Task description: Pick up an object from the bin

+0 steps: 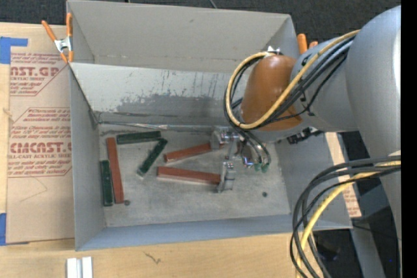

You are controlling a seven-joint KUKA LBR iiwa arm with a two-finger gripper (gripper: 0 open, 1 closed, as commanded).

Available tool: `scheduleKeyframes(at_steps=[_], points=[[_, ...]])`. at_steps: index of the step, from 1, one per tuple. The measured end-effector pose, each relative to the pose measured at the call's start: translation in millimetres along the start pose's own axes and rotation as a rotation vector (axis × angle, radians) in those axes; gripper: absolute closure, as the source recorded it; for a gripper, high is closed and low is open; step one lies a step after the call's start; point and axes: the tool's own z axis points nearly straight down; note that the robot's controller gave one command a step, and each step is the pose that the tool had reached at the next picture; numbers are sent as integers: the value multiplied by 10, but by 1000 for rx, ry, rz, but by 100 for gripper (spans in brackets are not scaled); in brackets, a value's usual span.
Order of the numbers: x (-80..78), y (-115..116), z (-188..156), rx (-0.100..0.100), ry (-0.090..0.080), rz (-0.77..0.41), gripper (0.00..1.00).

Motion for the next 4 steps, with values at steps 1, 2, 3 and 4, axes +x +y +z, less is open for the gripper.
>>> scheduleKeyframes(at_steps=[1,2,3,4], points=[[417,710,-120,2,1,31,100],[417,709,-120,2,1,32,100],[-60,196,-1080,3,-1,42,100],[-60,196,-1080,3,-1,42,100]])
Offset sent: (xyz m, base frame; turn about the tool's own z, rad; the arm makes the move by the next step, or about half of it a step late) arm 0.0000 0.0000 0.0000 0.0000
